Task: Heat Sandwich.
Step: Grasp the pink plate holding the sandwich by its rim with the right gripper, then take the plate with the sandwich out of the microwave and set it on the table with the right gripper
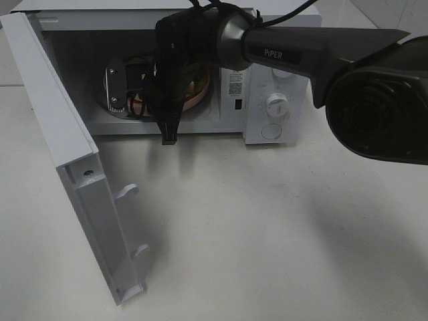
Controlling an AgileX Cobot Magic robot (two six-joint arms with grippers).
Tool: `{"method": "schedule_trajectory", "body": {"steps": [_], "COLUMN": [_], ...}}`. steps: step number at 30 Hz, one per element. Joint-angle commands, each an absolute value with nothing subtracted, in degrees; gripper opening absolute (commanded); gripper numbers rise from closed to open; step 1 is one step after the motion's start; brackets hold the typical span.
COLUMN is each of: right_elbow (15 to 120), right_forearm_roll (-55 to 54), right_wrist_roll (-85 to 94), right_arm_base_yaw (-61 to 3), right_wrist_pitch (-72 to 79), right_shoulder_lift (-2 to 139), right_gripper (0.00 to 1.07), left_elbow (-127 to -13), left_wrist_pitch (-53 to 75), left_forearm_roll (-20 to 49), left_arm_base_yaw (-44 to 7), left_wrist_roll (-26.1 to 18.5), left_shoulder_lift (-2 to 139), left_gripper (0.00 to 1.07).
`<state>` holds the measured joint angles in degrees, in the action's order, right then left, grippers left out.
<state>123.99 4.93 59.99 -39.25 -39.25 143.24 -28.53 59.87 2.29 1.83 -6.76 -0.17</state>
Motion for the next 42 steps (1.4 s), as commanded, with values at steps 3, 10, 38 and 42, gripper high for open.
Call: {"method": "schedule_trajectory", "body": {"steps": [3, 10, 38, 42], "right_elbow": [124.05, 124.05, 107.26, 105.14], "right_forearm_roll": [3.55, 3.61, 0.8, 0.8], "right_wrist_roll": [59.3, 60.1, 72.88, 73.22], "right_arm_base_yaw": [-39.3, -39.25, -39.25, -39.25], "right_wrist_pitch": [-40.79, -42.17, -33.12, -32.95], "right_shoulder_lift": [142.61, 142.15, 130.52, 129.2], "right_gripper": [0.0, 0.0, 0.0, 0.0], "left_elbow": [-28.42, -28.42, -28.42, -28.42], "left_wrist_pitch": [59.3, 59.3, 59.3, 59.3], "left_forearm_roll": [2.41, 2.41, 2.41, 2.41], "left_arm_base_yaw": [2.01, 2.01, 2.01, 2.01], "left_wrist_roll": [-6.36, -6.36, -6.36, -6.36], "left_shoulder_lift": [-1.43, -1.43, -1.43, -1.43], "left_gripper": [0.99, 0.99, 0.99, 0.99]}}
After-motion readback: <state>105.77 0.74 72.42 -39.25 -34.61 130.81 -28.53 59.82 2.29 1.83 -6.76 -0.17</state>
